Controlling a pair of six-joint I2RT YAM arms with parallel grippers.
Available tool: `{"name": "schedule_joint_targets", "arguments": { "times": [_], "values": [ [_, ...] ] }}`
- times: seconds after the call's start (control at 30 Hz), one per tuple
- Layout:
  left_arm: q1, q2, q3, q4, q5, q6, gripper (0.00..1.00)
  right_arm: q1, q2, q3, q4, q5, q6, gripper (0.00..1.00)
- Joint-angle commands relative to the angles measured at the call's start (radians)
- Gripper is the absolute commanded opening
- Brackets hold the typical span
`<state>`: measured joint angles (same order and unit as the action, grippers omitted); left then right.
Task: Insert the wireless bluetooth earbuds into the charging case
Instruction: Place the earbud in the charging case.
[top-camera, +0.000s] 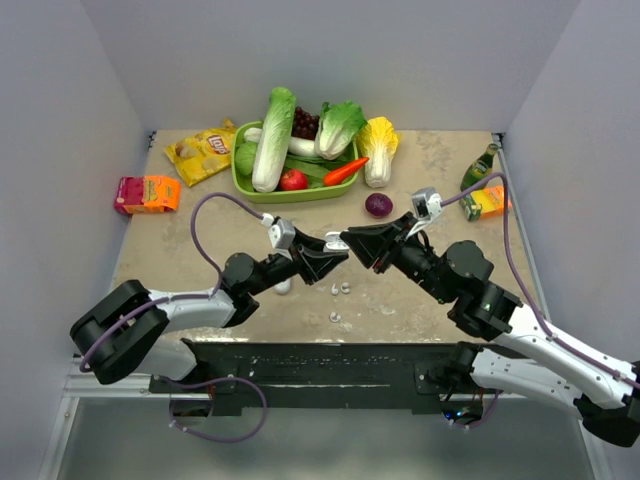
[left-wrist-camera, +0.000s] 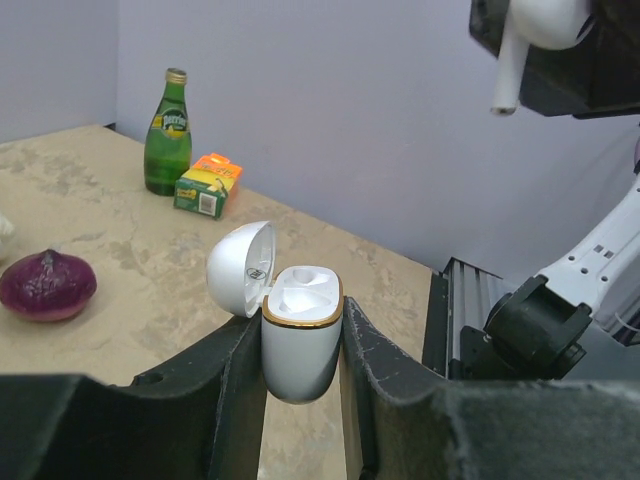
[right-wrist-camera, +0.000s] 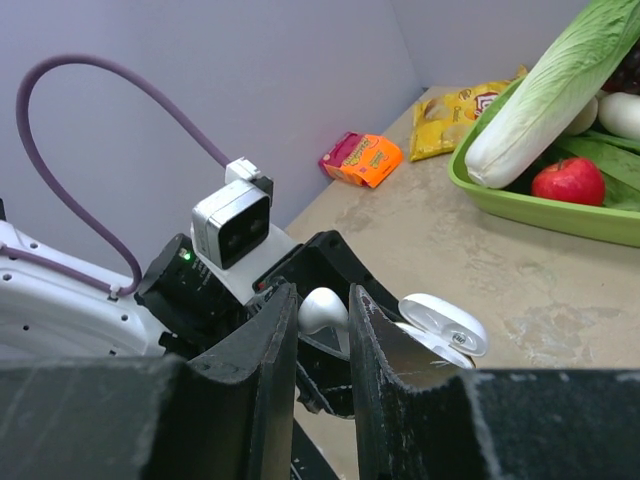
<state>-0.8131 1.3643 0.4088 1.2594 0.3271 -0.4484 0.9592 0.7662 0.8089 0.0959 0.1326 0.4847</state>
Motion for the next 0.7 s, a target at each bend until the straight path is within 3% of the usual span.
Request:
{"name": "schedule_joint_targets", "arguments": {
  "times": [0.0, 0.67],
  "values": [
    [-0.008, 0.01, 0.053, 0.637, 0.079, -0.007, 0.0, -0.002, -0.001, -0.028, 0.079, -0.034, -0.012, 0.0],
    [-0.04, -0.022, 0.091, 0.621, 0.11, 0.002, 0.0, -0.002, 0.035, -0.08, 0.171, -0.021, -0.023, 0.0]
  ]
}}
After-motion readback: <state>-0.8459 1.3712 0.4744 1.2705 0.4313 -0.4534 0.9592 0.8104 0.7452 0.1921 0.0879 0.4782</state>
